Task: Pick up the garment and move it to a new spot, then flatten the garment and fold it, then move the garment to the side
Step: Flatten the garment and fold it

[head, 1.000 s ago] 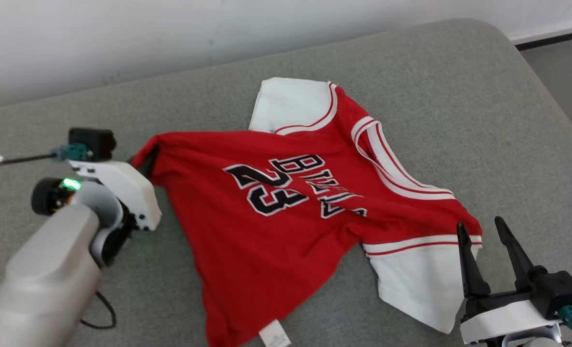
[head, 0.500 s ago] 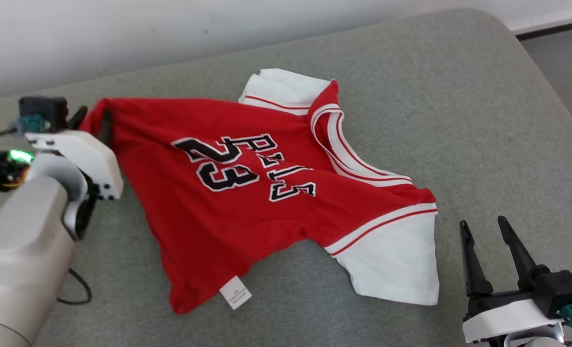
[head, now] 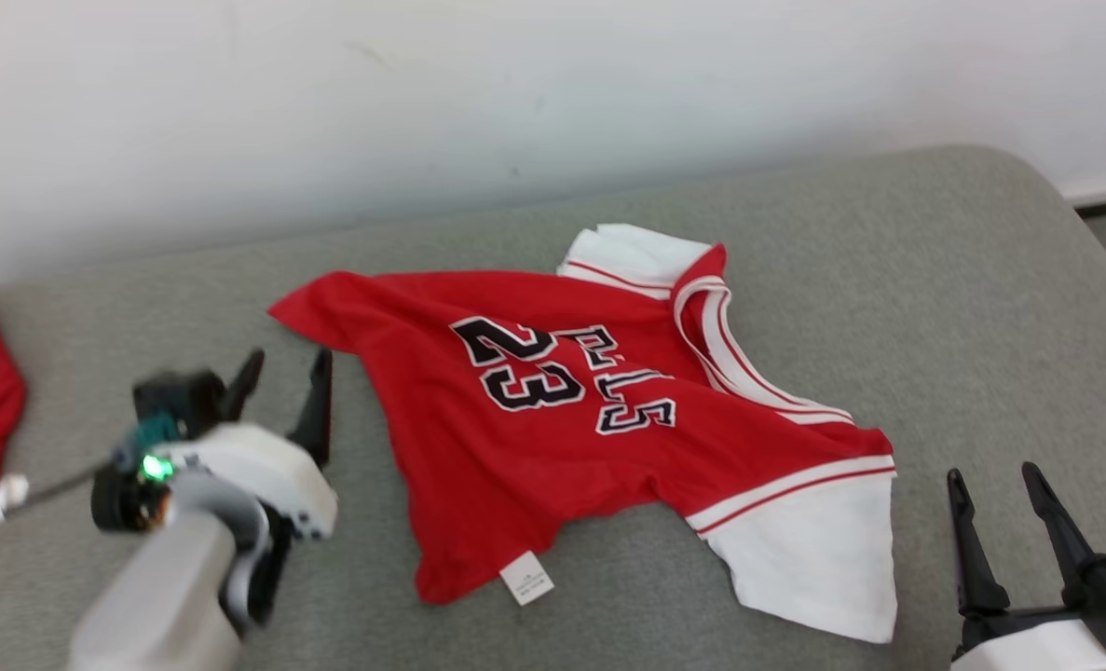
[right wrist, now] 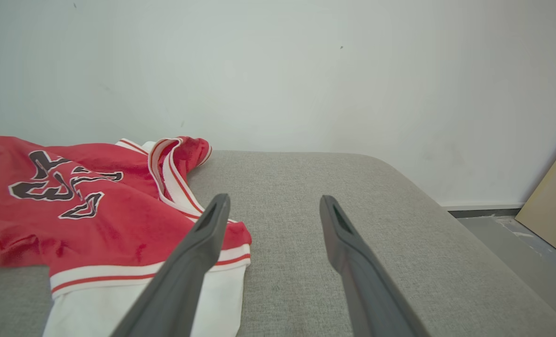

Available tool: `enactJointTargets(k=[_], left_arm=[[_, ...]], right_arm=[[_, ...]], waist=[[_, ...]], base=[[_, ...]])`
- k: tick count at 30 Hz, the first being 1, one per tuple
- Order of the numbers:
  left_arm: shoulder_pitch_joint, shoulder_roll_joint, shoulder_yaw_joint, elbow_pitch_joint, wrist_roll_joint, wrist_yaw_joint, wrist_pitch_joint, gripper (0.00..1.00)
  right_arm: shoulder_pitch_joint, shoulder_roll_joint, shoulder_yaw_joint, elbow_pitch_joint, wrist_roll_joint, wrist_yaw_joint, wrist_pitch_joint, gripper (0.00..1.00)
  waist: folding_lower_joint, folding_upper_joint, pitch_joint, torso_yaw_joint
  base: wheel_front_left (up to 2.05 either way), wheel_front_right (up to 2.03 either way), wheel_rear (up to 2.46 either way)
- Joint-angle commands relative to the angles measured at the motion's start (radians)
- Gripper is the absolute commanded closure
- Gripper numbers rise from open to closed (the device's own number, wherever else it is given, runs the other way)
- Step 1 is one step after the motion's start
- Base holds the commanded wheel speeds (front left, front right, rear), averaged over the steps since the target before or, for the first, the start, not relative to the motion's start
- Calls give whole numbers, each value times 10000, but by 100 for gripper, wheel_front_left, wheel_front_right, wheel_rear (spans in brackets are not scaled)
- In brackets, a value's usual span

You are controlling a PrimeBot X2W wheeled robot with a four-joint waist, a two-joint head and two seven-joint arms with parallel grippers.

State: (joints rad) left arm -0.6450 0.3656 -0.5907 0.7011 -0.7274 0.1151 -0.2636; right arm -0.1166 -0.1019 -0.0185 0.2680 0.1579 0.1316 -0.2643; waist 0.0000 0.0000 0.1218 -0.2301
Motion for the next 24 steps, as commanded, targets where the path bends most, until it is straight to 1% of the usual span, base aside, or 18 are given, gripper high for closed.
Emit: enactJointTargets(k=[1,6,7,8,10,13,16,20,24], left_arm=[[766,35,206,-490,299,141,-2,0],[2870,-112,1036,-2494,1103,419,-4,0],[3328,-172,1192,-2817,1301,456,-5,0],[3328,-172,1192,-2817,1301,456,-5,0],[4034,-254,1415,-3464,1717,506,-5,0],[4918,-393,1859,-4297,2442,433,-6,0],[5868,-641,2364,-4829,3181,461,-6,0],[6852,-1153,3231,-5532,3955,340,-7,0],[7675,-1728,3946,-6115,4554,-27,-7,0]], right_arm=[[182,-146,-82,31,-105,-21,1,0],[493,-265,-76,107,-133,-19,1,0],[548,-284,-87,118,-137,-21,3,0],[548,-284,-87,118,-137,-21,3,0],[677,-301,-114,149,-136,-21,3,0],[787,-324,-124,202,-136,-21,1,0],[884,-317,-148,315,-186,-21,1,0],[1017,-290,-116,454,-203,-19,1,0],[1142,-302,-158,510,-179,-21,3,0]], waist=[[0,0,-531,450],[0,0,-951,668],[0,0,-1007,694],[0,0,-1007,694],[0,0,-1096,739],[0,0,-1153,740],[0,0,-1207,710],[0,0,-1336,633],[0,0,-1475,682]], base=[[0,0,0],[0,0,0],[0,0,0],[0,0,0],[0,0,0],[0,0,0],[0,0,0],[0,0,0],[0,0,0]])
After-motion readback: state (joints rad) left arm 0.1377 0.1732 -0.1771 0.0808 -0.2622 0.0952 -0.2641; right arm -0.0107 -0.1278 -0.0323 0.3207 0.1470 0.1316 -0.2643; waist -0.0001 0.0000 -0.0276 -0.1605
